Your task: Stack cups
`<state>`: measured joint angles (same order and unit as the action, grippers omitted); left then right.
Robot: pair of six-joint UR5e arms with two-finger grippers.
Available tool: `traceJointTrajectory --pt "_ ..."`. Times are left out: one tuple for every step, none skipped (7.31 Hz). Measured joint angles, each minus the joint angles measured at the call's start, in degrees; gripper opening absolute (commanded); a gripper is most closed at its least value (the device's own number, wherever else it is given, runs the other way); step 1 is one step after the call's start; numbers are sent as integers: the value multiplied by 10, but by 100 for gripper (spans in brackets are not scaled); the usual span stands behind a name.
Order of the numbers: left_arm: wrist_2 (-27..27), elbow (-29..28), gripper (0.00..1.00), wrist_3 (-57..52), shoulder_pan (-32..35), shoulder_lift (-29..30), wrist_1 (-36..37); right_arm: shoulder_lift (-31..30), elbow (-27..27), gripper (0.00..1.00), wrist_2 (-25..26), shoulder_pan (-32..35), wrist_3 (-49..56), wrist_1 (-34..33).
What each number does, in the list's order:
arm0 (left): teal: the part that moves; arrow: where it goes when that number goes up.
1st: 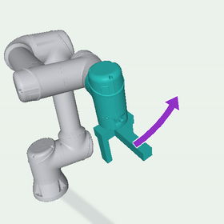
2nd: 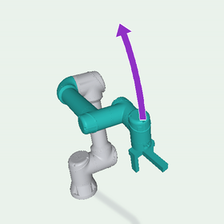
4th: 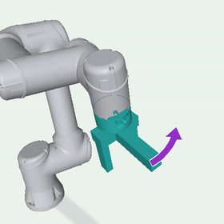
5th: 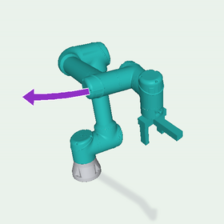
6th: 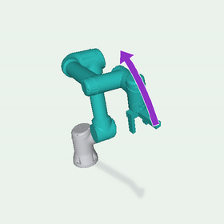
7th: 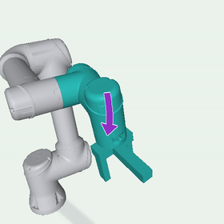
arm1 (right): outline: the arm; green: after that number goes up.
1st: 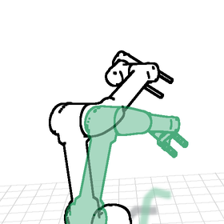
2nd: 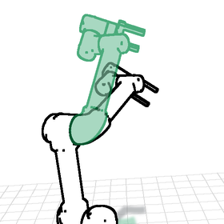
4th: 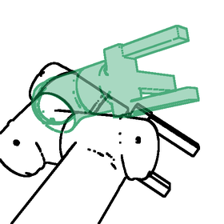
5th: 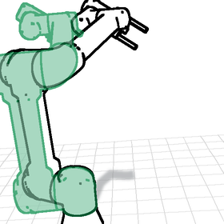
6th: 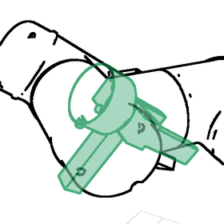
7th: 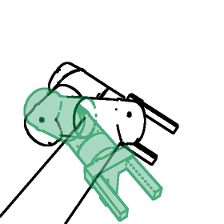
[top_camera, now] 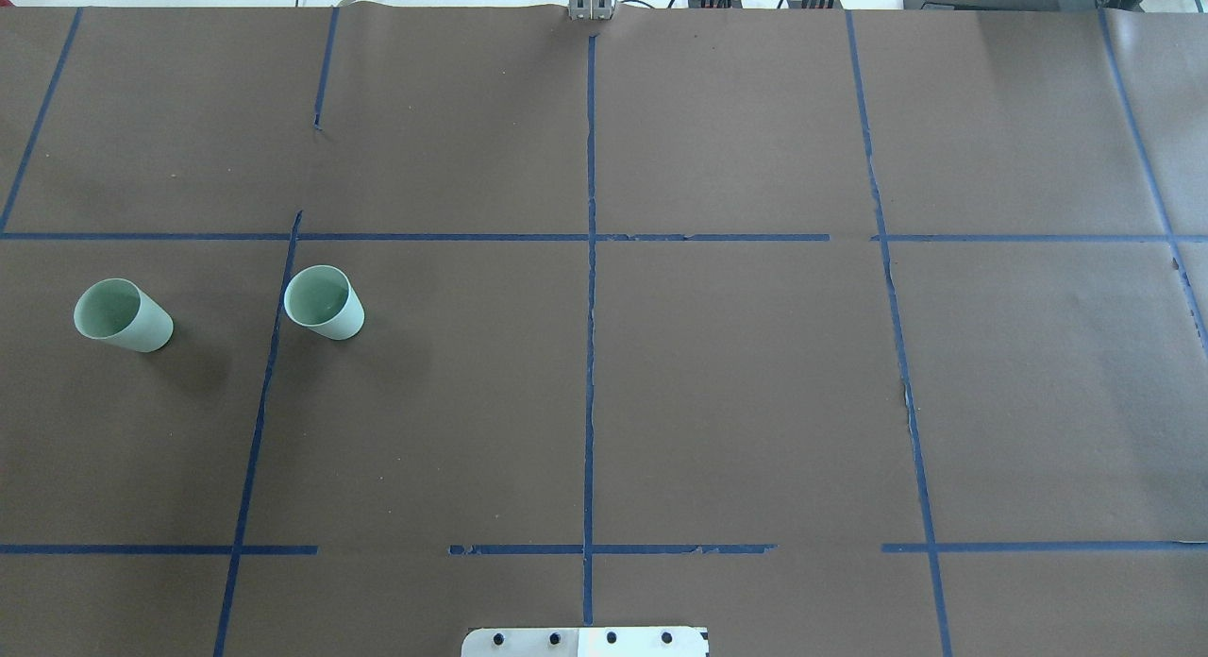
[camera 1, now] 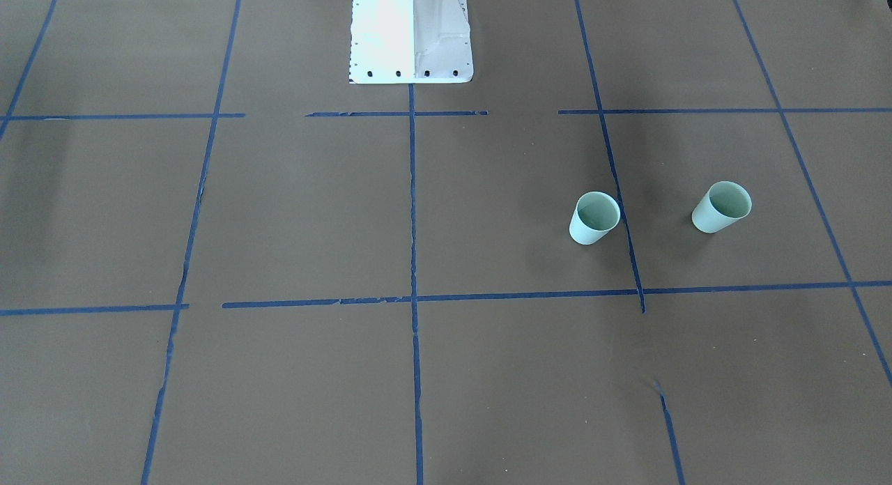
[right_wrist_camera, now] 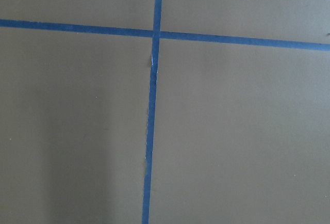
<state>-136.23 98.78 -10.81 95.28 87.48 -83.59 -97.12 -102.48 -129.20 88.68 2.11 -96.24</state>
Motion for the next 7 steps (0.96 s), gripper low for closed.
traceJointTrajectory --pt "0 1 100 -1 0 1 5 0 0 100 0 0 0 0" --pt "1 4 100 -3 0 1 15 0 0 100 0 0 0 0" --pt "2 4 100 -5 0 1 23 0 0 100 0 0 0 0" --pt "2 3 100 -4 0 0 27 0 0 100 0 0 0 0" --pt "1 0 100 -3 -1 0 26 0 0 100 0 0 0 0" --pt "0 -3 100 -5 -2 -2 22 0 0 100 0 0 0 0" --pt "0 -7 100 -5 -3 -3 16 0 0 100 0 0 0 0"
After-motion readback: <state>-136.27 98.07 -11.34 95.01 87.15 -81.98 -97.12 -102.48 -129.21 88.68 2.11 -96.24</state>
